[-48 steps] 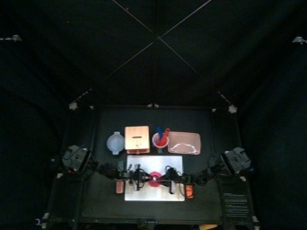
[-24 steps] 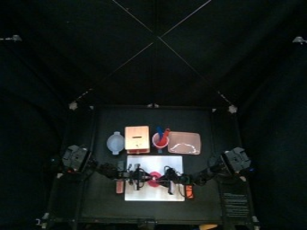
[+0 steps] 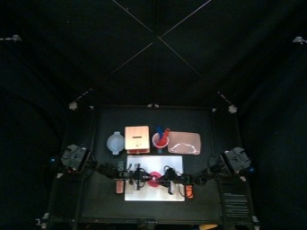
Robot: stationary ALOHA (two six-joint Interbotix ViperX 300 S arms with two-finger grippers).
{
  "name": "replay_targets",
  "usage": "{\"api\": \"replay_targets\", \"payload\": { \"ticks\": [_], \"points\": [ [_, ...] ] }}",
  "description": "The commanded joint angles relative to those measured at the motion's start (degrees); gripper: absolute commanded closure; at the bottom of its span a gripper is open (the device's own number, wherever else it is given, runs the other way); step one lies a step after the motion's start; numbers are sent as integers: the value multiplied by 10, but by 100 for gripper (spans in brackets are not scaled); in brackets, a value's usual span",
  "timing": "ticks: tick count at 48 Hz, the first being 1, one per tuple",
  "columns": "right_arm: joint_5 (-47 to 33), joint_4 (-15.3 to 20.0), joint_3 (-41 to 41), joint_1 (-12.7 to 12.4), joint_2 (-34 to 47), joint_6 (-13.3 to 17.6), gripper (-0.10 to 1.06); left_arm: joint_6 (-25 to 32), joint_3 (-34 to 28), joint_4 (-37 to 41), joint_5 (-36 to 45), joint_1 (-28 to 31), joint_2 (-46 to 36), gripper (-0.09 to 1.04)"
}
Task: Get the cutter from the drawer then cut the dough then place the extra dough in the bowl
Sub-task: Cut the dough
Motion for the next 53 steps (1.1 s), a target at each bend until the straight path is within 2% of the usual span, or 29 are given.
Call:
{"api": "replay_targets", "payload": {
  "ticks": [1,11,18,38,53],
  "points": [
    [29,-2,11,-7,8,3,51,3,1,4,4,-11,-2,40],
    [29,2,11,-9,-10,6,49,3,-2,4,3,-11,-2,38],
    [29,20,11,-11,-18,7,45,3,-4,11,3,-11,-14,36],
    [29,20,-8,-8,-48,4,7,3,-5,31,3,-12,-43,15],
    [39,5,-38,-7,-69,4,5,7,-9,31,3,-6,-46,15]
  ]
}}
